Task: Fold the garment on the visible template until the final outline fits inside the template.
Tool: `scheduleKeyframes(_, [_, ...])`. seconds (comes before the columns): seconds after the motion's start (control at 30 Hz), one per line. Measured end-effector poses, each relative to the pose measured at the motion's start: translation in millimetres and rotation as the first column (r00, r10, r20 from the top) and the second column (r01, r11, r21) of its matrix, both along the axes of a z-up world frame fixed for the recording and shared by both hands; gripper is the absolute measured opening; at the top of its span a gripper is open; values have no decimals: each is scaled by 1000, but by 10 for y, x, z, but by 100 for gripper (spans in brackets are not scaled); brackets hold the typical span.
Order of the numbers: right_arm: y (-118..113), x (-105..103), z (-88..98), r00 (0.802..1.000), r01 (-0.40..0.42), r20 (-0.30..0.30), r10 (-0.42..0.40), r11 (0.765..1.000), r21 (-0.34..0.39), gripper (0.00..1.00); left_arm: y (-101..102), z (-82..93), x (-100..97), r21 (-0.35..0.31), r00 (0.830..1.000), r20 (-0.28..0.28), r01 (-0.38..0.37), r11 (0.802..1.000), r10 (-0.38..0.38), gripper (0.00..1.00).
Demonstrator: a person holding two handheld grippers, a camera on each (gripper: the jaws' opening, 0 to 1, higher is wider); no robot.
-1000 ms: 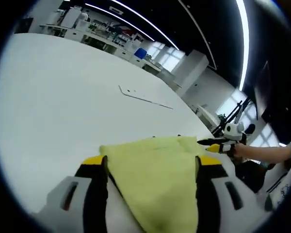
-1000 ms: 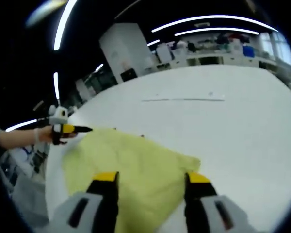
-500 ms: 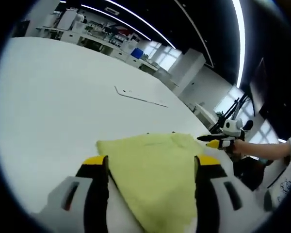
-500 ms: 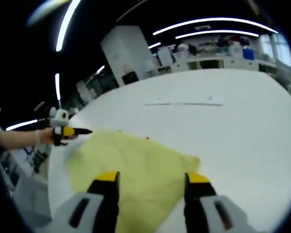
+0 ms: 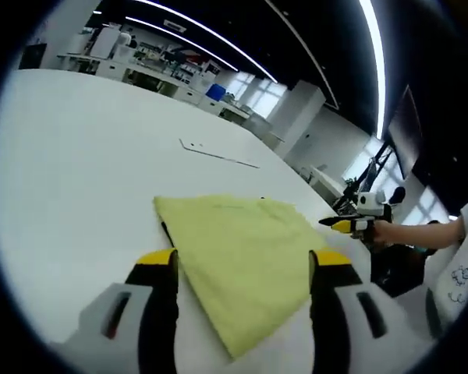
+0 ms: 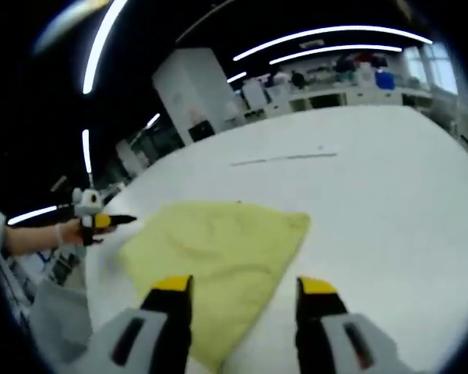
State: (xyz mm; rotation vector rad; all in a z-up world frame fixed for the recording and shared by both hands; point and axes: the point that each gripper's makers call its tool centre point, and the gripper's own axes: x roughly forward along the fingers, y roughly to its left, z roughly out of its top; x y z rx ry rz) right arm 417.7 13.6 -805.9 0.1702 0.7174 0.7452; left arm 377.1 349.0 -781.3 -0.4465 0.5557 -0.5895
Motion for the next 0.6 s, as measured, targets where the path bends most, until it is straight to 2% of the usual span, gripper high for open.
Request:
scheduleKeyframes(0.1, [-22,-70,13,1000,11,1,-11,1000,15,50,11,-43,-130,28,1000,-8,6,1000,-6,64])
scheduleKeyframes(0.17, [-25,-121,14,1000,14,0,-14,1000,19,50,38,-71,-201,23,1000,-19,0,1000,0,63])
scheduleKeyframes(0.3, [-33,-307,-1,1000,24,-7,-24,999,26,48,74,-113,-335,68,1000,-12,-6,998,7,52])
scheduleKeyframes(0.4, [-58,-382,-13,1000,26,-4,-26,999,27,47,59,-135,-454,52,1000,-13,-27,998,27,53])
scheduleKeyframes(0.47, [-57,-443,-24,1000,28,-10,-28,999,29,47,23,-147,-533,60,1000,-19,-23,998,24,50])
scheduleKeyframes(0.6, [-84,-535,-72,999,28,-19,-28,999,20,46,53,-211,-610,61,999,-31,-37,997,39,49])
